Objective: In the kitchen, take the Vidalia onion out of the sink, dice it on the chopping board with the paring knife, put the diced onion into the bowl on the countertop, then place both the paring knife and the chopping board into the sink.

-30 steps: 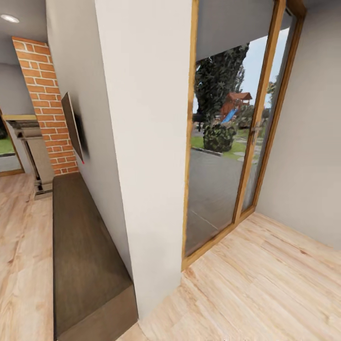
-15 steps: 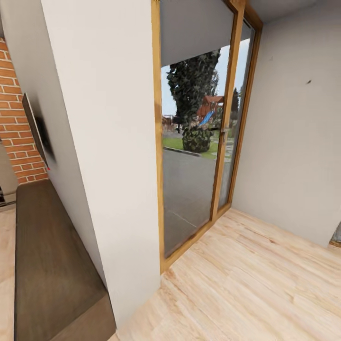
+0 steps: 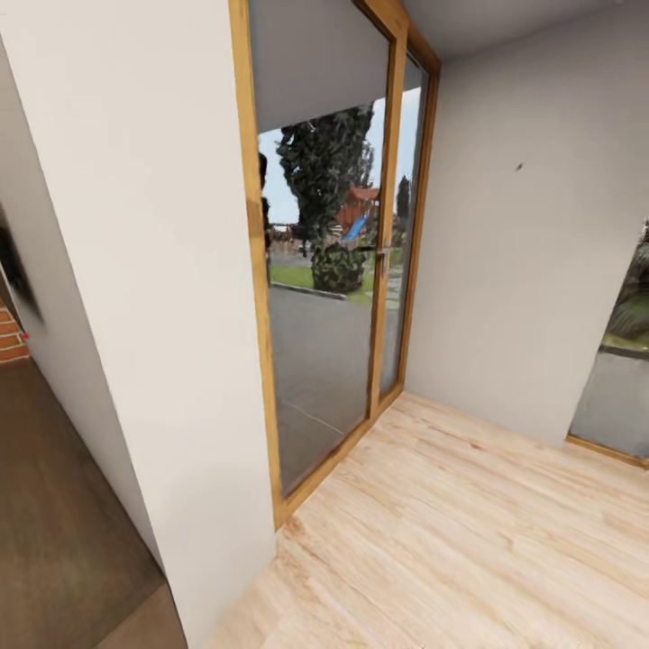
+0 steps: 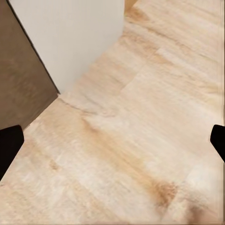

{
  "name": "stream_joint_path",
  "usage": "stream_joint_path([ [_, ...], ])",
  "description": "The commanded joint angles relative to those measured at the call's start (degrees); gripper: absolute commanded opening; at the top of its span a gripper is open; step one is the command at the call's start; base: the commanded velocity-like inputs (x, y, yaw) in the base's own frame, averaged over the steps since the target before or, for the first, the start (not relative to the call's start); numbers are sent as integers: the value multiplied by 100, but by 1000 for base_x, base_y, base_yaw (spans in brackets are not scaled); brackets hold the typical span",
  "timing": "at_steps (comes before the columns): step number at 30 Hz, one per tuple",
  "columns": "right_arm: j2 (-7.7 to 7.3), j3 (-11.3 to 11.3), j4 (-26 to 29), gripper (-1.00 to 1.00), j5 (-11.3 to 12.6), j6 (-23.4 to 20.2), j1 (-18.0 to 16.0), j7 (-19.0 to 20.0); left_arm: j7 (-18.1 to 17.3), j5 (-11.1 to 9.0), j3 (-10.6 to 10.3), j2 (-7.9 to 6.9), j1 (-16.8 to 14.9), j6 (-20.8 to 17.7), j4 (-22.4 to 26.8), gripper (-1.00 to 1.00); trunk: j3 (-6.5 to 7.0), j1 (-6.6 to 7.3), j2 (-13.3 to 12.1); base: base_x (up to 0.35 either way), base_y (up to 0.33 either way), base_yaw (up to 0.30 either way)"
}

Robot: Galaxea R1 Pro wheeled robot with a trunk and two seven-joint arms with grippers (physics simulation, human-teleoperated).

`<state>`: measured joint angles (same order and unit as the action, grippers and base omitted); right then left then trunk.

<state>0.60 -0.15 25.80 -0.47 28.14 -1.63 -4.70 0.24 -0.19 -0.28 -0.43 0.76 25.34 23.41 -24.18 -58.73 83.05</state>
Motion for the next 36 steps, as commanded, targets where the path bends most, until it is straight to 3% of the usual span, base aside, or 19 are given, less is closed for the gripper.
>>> stream_joint_path([
  [1,2,-2,-5,100,-5,16,-4,-22,2,-1,-3,0,3,6,-3,100,0,0,3,0,0,-275],
  [11,2,-2,-5,100,-5,16,-4,-22,2,1,0,7,3,6,-29,100,48,0,3,0,-76,-276],
  [36,2,-2,-5,100,-5,16,-4,-22,2,8,-2,45,3,0,-71,100,169,0,3,0,-298,-276],
])
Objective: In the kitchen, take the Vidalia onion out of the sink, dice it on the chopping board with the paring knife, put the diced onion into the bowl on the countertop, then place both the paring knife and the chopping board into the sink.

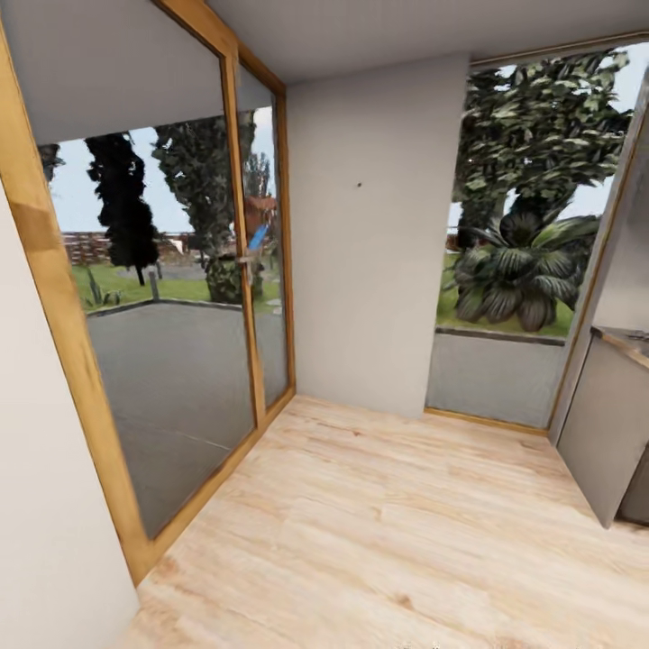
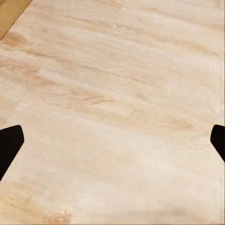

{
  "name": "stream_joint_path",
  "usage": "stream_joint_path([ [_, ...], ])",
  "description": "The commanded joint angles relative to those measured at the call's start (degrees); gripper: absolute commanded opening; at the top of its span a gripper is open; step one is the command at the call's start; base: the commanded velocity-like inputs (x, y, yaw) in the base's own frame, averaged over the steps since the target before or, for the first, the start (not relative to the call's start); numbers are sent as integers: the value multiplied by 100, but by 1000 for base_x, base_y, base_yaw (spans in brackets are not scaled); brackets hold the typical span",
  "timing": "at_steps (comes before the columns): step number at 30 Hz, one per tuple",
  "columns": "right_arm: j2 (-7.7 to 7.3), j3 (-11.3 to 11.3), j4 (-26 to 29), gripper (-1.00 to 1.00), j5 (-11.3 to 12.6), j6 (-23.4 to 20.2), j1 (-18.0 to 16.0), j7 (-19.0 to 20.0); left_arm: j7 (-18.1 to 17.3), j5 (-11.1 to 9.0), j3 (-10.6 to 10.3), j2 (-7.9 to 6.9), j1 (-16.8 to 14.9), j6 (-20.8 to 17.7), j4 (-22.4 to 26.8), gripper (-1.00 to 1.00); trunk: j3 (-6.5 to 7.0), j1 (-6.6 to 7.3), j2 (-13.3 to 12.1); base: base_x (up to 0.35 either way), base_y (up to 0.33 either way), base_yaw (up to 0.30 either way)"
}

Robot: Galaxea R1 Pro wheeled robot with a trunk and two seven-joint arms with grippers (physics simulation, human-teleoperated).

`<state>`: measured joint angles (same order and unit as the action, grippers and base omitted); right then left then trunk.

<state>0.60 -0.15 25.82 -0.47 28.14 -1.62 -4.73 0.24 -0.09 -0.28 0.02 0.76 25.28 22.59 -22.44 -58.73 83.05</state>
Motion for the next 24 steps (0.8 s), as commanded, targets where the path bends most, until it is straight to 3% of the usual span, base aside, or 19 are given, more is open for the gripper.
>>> stream_joint_path([
  [1,2,-2,-7,100,-6,16,-5,-19,3,-1,-1,3,4,7,1,100,0,0,3,0,-305,-276],
  [24,2,-3,-7,100,-6,16,-5,-20,3,13,1,15,4,10,-35,100,111,0,3,1,-305,-276],
])
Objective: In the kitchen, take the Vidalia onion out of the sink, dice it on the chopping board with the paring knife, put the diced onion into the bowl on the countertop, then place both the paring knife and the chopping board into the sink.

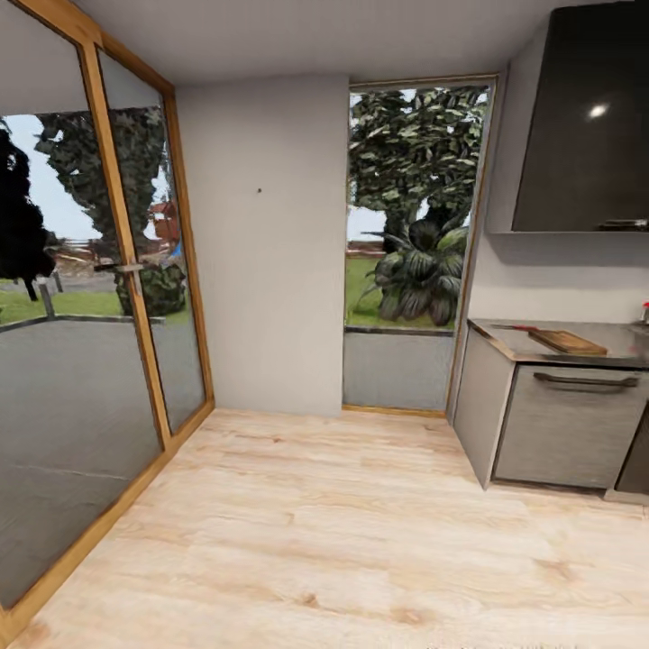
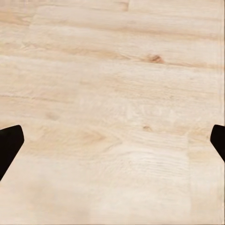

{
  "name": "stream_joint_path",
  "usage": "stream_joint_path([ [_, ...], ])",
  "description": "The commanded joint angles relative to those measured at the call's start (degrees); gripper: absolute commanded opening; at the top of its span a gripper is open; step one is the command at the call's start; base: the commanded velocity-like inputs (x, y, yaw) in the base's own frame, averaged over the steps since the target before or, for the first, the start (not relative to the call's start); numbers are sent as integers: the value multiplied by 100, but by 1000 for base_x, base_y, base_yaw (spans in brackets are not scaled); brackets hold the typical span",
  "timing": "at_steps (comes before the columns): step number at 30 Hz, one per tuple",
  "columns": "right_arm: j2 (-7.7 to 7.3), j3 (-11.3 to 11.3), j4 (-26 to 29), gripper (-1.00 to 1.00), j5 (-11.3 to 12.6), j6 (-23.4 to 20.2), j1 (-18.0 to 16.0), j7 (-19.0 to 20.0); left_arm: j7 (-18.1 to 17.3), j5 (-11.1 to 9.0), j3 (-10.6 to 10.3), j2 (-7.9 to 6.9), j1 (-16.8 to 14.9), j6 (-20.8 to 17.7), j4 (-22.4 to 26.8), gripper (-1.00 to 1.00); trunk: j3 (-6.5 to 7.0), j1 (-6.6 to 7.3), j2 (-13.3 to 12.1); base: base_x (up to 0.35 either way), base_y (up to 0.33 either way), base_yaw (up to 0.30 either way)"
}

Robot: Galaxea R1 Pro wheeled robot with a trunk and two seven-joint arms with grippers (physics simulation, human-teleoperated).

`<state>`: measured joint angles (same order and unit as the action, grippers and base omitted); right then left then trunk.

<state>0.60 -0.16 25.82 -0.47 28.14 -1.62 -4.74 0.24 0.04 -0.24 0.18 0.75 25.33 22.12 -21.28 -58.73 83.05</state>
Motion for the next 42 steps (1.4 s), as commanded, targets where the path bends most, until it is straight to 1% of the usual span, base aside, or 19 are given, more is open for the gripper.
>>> stream_joint_path([
  [1,2,-2,-7,100,-6,16,-5,-20,3,-1,-2,1,4,5,11,100,0,0,3,45,-305,-277],
  [11,4,-4,-7,100,-6,16,-5,-23,3,-9,-2,1,4,-1,11,100,48,0,3,128,-305,-276],
  [28,9,-9,-7,100,-6,16,-5,-26,3,-12,-2,1,4,-1,11,100,129,0,3,176,-305,-272],
  [42,11,-7,-7,100,-6,16,-5,-31,3,-2,-2,0,4,0,11,100,135,0,3,191,-305,-25],
])
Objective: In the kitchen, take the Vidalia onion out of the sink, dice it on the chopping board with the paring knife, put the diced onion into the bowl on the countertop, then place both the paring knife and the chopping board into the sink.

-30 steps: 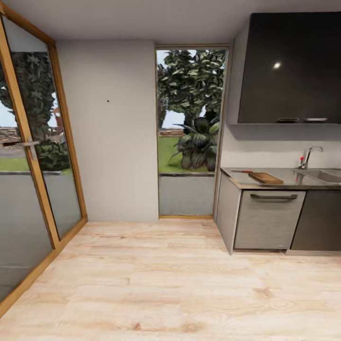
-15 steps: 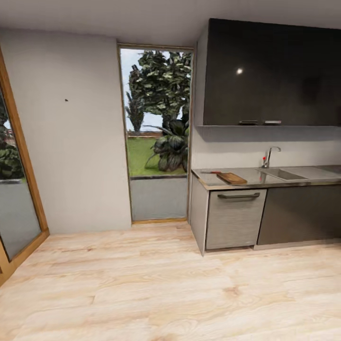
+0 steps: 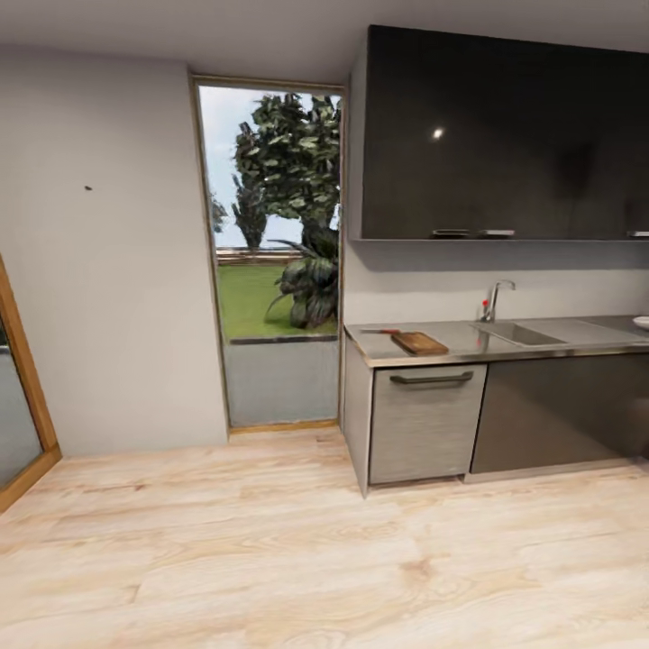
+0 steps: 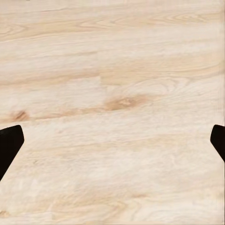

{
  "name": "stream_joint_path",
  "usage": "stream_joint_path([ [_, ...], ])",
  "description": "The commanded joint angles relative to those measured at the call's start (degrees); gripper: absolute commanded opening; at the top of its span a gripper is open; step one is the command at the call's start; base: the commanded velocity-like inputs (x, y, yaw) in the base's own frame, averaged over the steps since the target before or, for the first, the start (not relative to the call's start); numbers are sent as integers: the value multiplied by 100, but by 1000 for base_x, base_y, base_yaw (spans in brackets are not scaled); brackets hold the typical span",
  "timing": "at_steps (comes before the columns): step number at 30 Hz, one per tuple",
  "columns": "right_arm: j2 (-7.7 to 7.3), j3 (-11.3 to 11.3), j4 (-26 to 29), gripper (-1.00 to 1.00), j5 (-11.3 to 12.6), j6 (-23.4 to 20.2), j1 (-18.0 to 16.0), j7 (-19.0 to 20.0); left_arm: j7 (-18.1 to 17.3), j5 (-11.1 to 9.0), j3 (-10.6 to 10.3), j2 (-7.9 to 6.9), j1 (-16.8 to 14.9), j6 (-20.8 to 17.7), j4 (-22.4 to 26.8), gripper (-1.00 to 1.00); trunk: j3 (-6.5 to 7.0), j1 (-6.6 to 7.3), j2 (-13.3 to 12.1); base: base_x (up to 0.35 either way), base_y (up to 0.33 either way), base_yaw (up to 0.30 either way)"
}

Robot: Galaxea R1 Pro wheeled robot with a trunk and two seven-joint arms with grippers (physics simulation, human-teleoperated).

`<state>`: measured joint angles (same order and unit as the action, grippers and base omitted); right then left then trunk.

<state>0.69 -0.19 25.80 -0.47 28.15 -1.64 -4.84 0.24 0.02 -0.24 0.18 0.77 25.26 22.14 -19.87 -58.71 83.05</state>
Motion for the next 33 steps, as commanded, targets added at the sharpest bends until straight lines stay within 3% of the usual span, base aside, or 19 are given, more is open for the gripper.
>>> stream_joint_path([
  [1,1,-3,-5,100,-6,15,-3,-24,3,-5,-2,1,2,6,9,100,-5,-2,3,191,-305,0],
  [19,10,1,-7,100,-6,15,-3,-26,3,4,-2,7,2,10,9,100,-5,-2,3,174,-305,4],
  [33,10,-2,-11,100,-6,15,-3,-26,3,7,-2,25,2,13,9,100,-5,-2,3,165,-305,93],
])
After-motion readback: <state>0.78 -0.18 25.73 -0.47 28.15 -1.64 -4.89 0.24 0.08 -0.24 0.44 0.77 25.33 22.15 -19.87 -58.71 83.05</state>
